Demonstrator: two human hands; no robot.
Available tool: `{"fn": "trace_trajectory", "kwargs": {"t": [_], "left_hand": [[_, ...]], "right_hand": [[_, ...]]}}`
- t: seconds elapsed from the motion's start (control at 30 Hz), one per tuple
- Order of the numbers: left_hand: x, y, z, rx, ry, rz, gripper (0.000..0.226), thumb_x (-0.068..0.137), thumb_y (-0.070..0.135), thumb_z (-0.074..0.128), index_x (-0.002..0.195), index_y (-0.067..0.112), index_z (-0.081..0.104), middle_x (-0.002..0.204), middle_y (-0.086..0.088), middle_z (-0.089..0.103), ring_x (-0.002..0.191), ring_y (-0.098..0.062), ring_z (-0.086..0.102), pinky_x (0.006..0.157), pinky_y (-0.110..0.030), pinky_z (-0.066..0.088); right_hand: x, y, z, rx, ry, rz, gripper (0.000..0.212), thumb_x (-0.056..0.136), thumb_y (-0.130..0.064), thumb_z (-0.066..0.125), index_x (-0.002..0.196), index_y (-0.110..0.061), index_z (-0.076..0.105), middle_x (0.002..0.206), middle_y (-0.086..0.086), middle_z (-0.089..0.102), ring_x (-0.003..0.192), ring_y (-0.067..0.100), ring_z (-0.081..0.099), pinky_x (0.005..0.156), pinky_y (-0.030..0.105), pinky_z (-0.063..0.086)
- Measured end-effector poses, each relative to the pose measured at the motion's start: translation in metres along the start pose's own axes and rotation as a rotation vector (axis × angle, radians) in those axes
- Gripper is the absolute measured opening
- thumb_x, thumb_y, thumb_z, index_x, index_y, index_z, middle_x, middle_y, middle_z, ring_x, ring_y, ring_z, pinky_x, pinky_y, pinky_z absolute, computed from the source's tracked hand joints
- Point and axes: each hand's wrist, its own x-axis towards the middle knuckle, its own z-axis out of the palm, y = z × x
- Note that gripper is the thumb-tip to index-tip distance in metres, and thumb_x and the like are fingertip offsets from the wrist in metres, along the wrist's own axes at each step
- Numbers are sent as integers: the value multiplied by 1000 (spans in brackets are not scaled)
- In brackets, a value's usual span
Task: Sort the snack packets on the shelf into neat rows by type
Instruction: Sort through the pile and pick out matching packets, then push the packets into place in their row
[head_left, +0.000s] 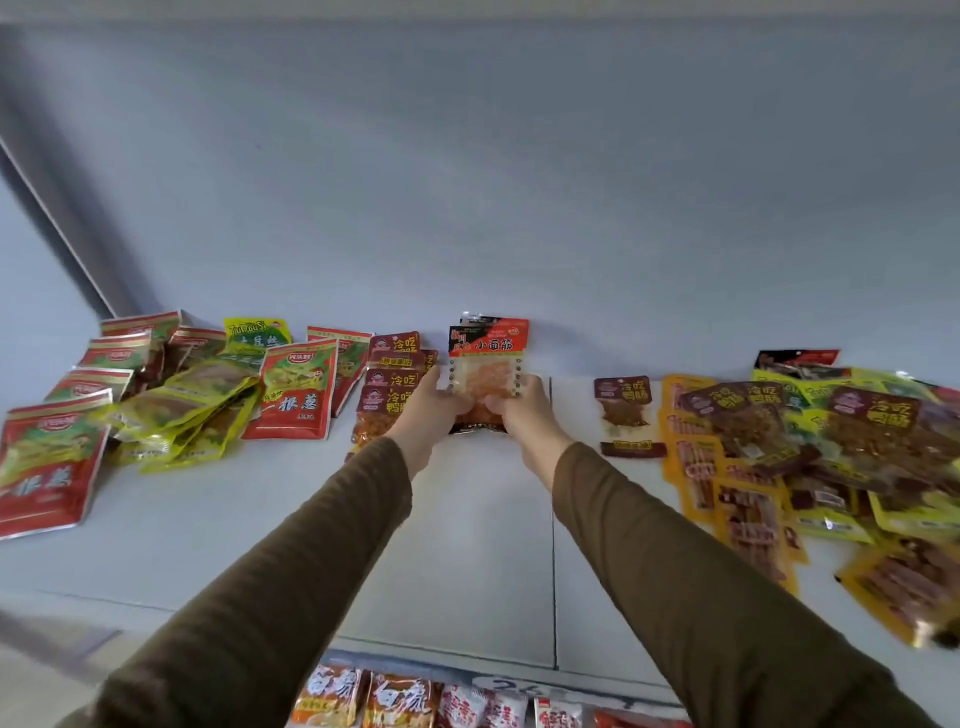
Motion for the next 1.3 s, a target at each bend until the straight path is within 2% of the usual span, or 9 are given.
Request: {"fn": "trace_trajectory", "kwargs": {"t": [0.13,0.3,0.5,0.57,0.67,0.8,0.93,1.07,1.3], "left_hand": [[12,-2,-6,127,-13,75,52,102,13,59,151,24,43,122,-3,66,101,-15,62,76,-24,46],[19,-9,-10,206,-71,86,34,101,10,60,134,15,59,118,-4,68,98,-17,66,72,-21,50],[29,-14,-9,184,-87,25,20,105,7,49,90,19,56,98,-2,61,79,-9,56,72,-19,46],[31,-15,-11,207,-87,16,15,102,6,55,109,19,54,98,2,60,81,-8,58,78,-26,52],[37,-19,-10,213,-93,30,50,98,2,59,146,10,45,127,-10,62,95,-21,63,84,-37,56],[30,-13,-5,291,-37,80,55,87,17,72,138,15,51,132,-18,59,111,-36,62,92,-45,54],[15,-5,19,411,29,142,61,95,32,67,152,30,43,157,-11,30,133,-37,44,111,-53,42],[-5,0,63,529,-51,292,79,83,56,67,153,32,39,159,-6,30,143,-37,33,113,-61,36],[-32,7,172,647,-152,327,64,93,35,71,150,22,46,158,-12,34,147,-32,27,121,-45,24]], "right_hand": [[19,10,23,-226,85,-63,65,81,-23,69,140,-20,42,124,0,65,116,27,62,96,43,54],[31,18,23,-641,143,-129,73,82,-36,75,141,-13,40,129,10,63,122,35,55,101,41,38],[15,10,26,-792,50,-214,42,91,-29,65,129,-18,53,123,9,67,115,35,59,100,41,42],[7,3,24,-820,22,-249,36,93,-28,62,127,-18,57,123,8,68,116,33,59,104,42,40],[-1,-1,16,-772,-12,-259,34,98,-32,58,129,-18,61,126,10,66,116,34,59,106,47,42],[-19,-5,-8,-616,-26,-287,37,98,-27,60,134,-17,62,130,12,63,122,34,56,109,47,40],[-36,-6,-51,-609,88,-387,44,99,-25,62,141,-13,56,145,10,53,136,29,44,114,40,34],[-50,-2,-102,-638,228,-462,35,95,-21,64,129,-13,64,132,5,60,123,26,52,106,39,43],[-76,7,-229,-630,327,-449,27,99,-22,60,125,-20,66,126,-3,64,117,18,57,102,41,49]]}}
